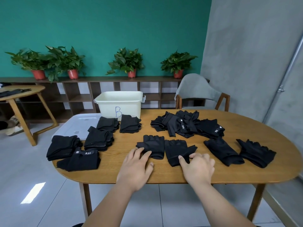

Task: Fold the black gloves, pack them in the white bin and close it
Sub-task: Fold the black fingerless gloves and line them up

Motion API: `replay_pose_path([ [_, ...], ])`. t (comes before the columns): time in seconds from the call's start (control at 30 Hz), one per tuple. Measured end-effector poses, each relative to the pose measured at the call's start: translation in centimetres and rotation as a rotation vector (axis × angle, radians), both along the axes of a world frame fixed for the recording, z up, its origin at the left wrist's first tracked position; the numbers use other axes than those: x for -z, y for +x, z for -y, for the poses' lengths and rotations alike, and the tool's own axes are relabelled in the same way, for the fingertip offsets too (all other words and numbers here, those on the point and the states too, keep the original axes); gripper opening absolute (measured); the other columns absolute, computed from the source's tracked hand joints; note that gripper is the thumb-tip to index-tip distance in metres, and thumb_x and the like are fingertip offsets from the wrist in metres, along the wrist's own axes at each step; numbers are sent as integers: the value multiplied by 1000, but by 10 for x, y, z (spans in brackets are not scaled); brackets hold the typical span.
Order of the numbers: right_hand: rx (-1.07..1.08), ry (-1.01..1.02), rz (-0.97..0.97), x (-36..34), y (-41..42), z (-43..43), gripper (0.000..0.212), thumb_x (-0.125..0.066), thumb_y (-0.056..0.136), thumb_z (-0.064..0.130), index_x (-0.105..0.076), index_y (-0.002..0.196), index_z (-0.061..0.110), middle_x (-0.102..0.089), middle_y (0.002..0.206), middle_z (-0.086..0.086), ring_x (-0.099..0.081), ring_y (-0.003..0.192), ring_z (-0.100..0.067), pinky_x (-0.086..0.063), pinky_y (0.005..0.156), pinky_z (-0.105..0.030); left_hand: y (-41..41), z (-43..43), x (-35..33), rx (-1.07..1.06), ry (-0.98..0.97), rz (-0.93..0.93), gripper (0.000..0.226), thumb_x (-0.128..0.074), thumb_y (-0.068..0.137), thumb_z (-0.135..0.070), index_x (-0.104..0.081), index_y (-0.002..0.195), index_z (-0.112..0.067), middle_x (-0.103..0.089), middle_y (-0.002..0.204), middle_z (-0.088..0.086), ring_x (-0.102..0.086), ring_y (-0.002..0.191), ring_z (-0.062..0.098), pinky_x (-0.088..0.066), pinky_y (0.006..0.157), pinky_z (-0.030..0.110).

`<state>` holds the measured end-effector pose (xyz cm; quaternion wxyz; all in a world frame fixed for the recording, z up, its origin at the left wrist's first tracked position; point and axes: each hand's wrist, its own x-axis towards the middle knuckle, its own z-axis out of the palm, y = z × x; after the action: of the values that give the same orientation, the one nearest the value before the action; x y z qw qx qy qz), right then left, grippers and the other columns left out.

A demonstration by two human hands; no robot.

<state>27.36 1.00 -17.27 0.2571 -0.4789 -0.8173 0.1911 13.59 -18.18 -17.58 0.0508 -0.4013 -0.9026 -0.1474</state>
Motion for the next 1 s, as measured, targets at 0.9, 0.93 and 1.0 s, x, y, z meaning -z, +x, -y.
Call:
replay_pose_path([
  [0.9,-295,313,-498,-92,-18,-19,28,-70,99,22,-65,126,28,-70,119,15,-67,98,-5,-56,92,-31,2,6,0,154,26,-43,59,-28,102,-63,-34,159,-49,-33,164,-25,-17,152,9,-20,125,36],
  [0.93,-371,419,-425,-95,-23,-16,28,-68,100,23,-65,128,28,-69,121,14,-66,104,-6,-57,93,-31,1,6,0,158,25,-45,59,-27,102,-63,-33,159,-49,-33,165,-25,-17,152,9,-20,125,36],
  [1.0,-569,572,-200,-92,-33,-10,29,-66,101,25,-65,129,30,-68,122,13,-65,111,-7,-57,95,-31,1,6,-1,162,21,-52,60,-27,102,-63,-33,160,-49,-33,165,-24,-18,151,10,-20,124,36],
])
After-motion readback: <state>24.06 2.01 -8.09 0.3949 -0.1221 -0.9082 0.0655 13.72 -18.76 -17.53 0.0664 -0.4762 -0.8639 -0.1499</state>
